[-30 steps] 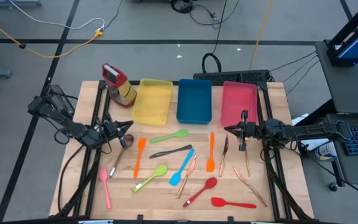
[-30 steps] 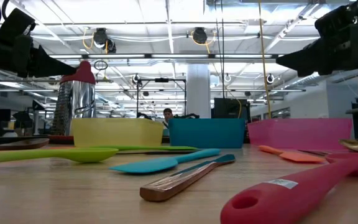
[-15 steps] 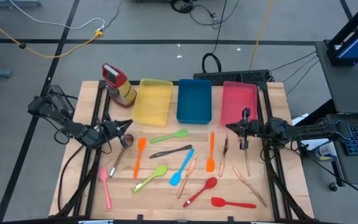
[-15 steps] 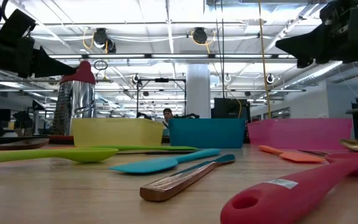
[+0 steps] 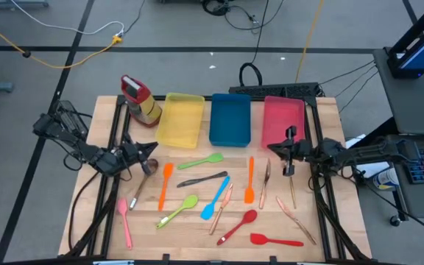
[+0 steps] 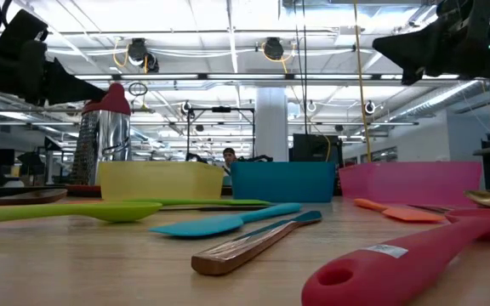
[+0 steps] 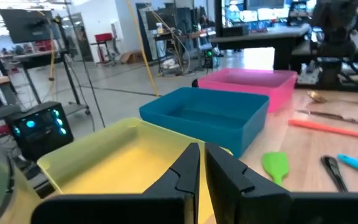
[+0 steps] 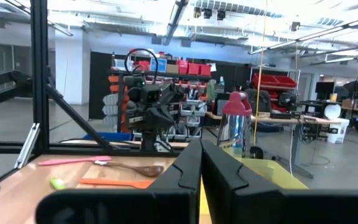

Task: Pick & Place Kitchen Items
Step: Put the black knife into the yellow bin

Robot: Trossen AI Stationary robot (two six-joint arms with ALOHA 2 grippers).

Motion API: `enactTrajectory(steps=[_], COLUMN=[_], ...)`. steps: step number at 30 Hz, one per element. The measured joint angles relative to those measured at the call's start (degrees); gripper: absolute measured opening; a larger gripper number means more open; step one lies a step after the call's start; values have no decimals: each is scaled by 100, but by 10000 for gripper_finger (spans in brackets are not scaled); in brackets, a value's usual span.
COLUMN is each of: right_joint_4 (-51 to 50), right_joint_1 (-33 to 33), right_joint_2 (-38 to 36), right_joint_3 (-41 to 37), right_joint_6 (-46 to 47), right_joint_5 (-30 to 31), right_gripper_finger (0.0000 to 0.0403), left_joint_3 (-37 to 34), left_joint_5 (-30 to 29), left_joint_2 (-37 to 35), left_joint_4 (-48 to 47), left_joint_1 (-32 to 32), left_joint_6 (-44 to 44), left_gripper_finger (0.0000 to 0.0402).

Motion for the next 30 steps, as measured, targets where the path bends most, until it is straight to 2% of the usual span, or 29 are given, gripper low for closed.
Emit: enactTrajectory(steps=[4, 9, 13, 15, 21, 28, 30], right_joint_4=[567, 1485, 1633, 1583, 1616, 1610, 1624], right_joint_1=[0, 0, 2, 2, 15, 17, 15], right_joint_2=[538, 1258, 1836, 2207, 3459, 5033, 5410], right_joint_3=[0, 29, 261, 427, 1206, 2211, 2445], right_joint_6=[115, 118, 120, 120, 266, 463, 462], right_joint_5=[-292, -276, -280, -330, -737, -765, -955], right_gripper_finger=[24, 60, 84, 94, 109, 108, 108], left_joint_3=[-2, -2, -2, -1, -2, -2, -2], left_joint_5=[-8, 39, 124, 391, 1907, 2353, 2476], left_joint_2=[2, 4, 4, 3, 4, 248, 361], left_joint_4=[5, 227, 514, 684, 986, 1322, 1392], left_joint_1=[1, 2, 76, 162, 496, 780, 821], left_joint_6=[94, 188, 166, -61, -431, -327, -367], left_gripper_finger=[31, 31, 31, 31, 31, 31, 31])
